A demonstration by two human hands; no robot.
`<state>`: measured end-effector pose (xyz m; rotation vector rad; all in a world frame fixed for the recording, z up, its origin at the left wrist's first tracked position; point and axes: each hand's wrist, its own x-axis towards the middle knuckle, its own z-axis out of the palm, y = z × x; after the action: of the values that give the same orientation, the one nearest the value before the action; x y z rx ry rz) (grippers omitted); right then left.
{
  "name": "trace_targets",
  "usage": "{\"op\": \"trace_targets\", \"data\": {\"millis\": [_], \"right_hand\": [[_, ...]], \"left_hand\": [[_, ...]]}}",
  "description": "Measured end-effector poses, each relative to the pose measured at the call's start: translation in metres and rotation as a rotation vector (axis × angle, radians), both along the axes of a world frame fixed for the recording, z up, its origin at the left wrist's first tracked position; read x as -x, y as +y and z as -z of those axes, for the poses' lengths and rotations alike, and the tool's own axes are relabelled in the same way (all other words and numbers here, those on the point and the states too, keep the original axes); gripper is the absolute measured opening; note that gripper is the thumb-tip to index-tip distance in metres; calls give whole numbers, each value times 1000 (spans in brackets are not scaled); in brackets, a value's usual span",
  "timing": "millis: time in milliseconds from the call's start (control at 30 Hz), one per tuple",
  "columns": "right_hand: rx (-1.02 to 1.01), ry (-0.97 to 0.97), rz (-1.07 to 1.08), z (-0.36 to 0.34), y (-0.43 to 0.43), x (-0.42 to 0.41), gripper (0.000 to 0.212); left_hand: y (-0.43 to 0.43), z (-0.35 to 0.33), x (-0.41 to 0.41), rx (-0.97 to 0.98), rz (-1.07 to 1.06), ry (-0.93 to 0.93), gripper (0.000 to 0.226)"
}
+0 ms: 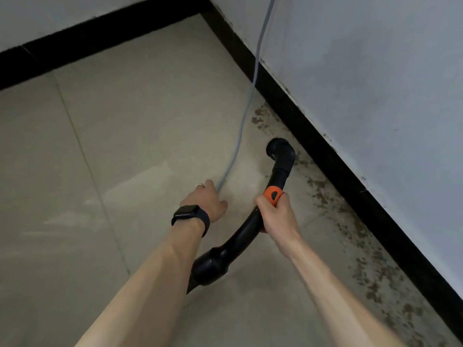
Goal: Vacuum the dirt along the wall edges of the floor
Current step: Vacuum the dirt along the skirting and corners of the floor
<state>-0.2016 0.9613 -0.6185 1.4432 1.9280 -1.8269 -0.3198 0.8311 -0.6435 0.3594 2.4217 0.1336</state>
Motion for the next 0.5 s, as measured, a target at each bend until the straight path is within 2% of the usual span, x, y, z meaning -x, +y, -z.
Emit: {"op": "trace_targets", "data": {"millis": [100,233,367,500], "right_hand": [[-79,25,-29,23,-5,11,38],[-34,21,-67,19,-11,17,46],[-36,-35,-120,-10,-12,14,45],[81,84,-57,-6,-12,39,25]], "left_hand": [[5,35,10,7,-10,58,41],[-1,41,2,-36,-20,114,23],[-14,27,-2,-187,-371,74,24],[-32,30,18,-390,-611,204,20]]}}
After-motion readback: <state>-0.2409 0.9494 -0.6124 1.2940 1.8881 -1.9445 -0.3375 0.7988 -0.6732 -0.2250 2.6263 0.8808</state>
